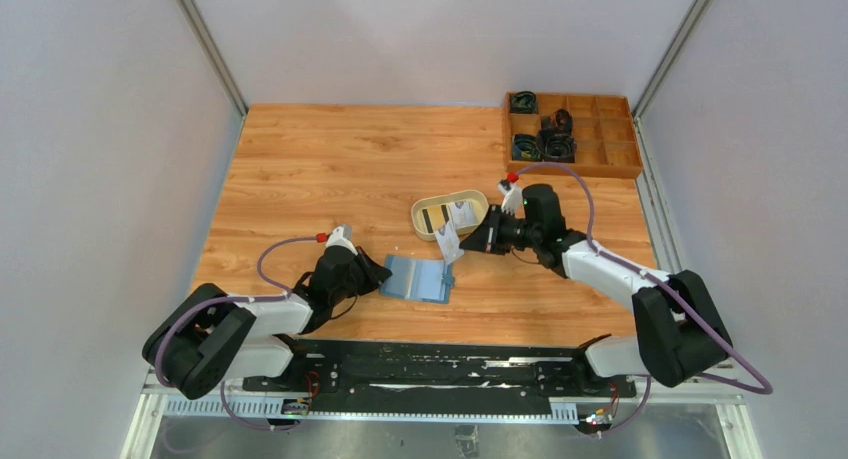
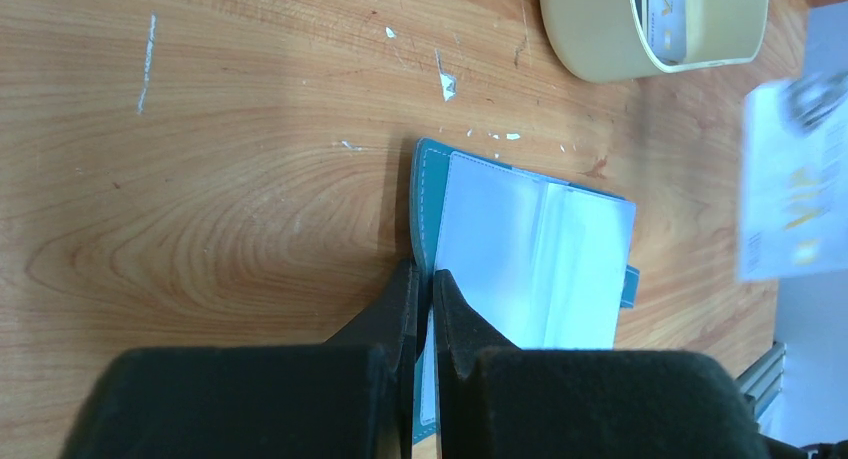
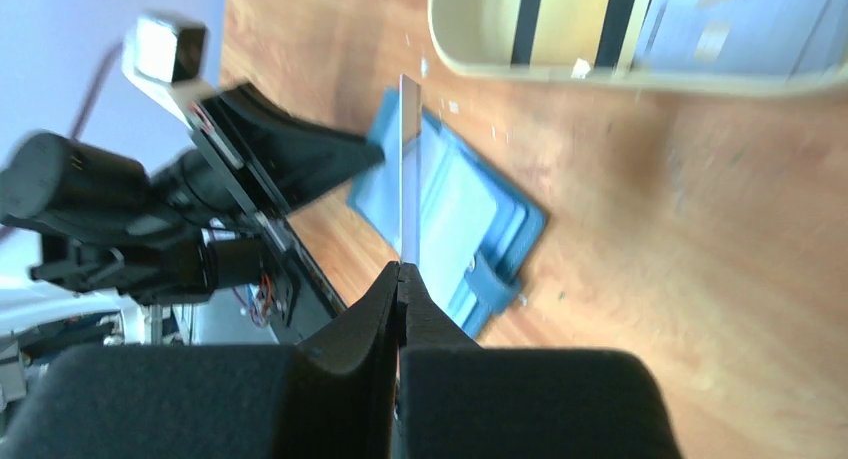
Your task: Take the credit cards out of the card holder
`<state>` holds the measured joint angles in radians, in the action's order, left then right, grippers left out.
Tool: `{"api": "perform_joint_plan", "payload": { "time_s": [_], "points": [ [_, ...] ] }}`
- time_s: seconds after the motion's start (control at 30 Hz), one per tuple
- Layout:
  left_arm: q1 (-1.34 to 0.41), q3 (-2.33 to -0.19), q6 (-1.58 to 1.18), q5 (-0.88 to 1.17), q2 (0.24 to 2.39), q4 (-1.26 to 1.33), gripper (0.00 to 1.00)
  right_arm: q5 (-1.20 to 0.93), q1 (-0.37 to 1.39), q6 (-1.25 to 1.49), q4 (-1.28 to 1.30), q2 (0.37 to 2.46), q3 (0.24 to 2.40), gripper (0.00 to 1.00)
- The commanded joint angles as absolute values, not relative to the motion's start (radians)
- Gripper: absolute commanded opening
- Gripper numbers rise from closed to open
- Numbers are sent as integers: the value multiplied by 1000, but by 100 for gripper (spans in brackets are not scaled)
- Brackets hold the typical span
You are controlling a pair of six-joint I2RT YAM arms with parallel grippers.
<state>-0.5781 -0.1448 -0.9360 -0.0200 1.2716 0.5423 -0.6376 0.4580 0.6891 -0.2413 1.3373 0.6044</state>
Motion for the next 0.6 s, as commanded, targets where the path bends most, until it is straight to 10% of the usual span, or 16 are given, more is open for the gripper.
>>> {"api": "perform_joint_plan", "payload": {
  "time_s": [0.0,0.57],
  "points": [
    [-581,-100,-857,-86,1345,259,0,-718,352,602,-131,1316,722,0],
    [-581,-117,-848,-83,1369,259,0,-727,219,562,-71,1544,970,0]
  ]
}}
